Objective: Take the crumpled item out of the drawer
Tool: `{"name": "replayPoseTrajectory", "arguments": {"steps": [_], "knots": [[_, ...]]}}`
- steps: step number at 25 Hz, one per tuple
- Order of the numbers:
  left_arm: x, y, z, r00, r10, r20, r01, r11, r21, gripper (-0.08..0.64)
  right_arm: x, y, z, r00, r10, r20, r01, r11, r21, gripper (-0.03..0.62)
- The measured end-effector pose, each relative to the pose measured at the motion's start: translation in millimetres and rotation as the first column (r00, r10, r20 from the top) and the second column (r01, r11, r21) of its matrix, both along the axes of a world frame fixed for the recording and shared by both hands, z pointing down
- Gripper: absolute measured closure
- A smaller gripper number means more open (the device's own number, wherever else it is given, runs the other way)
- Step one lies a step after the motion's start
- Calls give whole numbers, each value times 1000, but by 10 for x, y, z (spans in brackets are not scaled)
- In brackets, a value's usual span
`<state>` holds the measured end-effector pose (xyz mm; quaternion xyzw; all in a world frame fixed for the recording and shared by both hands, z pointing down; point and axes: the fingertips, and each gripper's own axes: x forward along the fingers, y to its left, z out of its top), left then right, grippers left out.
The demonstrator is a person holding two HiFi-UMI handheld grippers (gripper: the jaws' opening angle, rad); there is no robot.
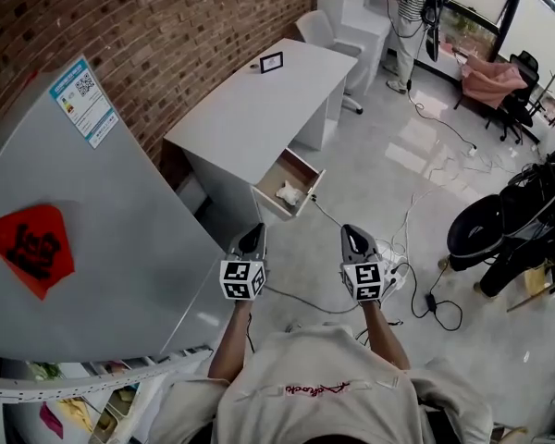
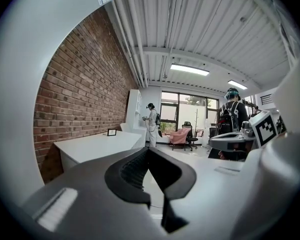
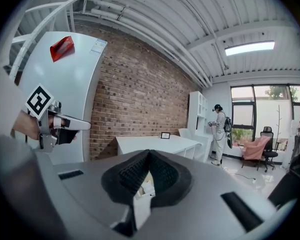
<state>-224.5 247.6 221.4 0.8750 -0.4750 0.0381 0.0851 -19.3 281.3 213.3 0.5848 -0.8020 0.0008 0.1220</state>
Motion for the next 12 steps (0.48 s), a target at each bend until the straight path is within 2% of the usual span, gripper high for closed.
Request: {"name": "replayPoseTrajectory", "arguments": {"steps": [12], "knots": [[-2,-93,125,1000,19,7,-19,999,-26,551,-8,-102,103,1000,12,-4,-12,1000,-25,580]]}}
